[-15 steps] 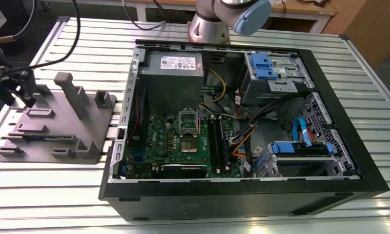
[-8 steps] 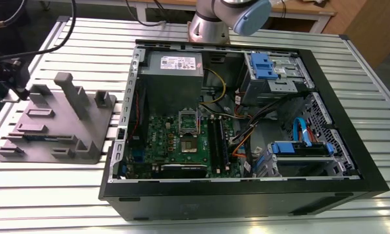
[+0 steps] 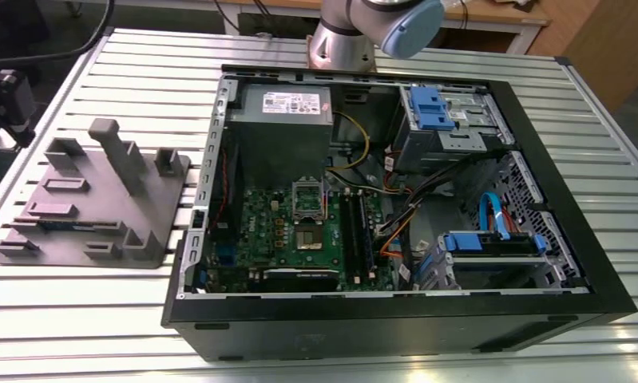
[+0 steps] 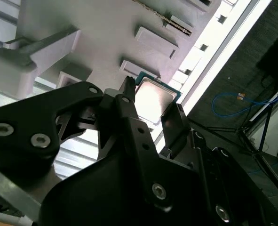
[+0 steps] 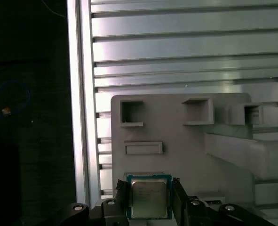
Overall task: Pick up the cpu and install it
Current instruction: 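Pick up the cpu and move it towards the insertion slot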
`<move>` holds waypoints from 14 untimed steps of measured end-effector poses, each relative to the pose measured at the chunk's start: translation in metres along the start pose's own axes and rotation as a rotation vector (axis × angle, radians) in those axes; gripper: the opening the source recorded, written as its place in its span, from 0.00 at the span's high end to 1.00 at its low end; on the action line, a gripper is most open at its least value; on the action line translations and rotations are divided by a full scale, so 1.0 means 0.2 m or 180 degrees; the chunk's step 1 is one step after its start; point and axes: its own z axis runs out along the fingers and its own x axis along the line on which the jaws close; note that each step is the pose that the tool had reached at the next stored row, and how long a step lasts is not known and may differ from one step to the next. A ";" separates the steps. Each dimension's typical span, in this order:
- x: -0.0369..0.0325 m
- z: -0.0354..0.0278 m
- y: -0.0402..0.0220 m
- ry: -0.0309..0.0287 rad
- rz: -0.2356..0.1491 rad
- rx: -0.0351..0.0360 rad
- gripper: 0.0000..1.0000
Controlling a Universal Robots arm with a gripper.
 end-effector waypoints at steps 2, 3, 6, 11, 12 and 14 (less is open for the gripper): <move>-0.001 -0.038 0.002 0.0000 0.0000 0.0000 0.53; -0.001 -0.057 0.002 0.0000 0.0000 -0.0001 0.53; -0.002 -0.115 0.005 0.0000 0.0000 -0.0001 0.53; -0.004 -0.207 0.009 0.0000 0.0000 -0.0003 0.53; -0.004 -0.225 0.009 0.0000 0.0000 -0.0003 0.53; -0.005 -0.245 0.010 0.0000 0.0000 -0.0003 0.53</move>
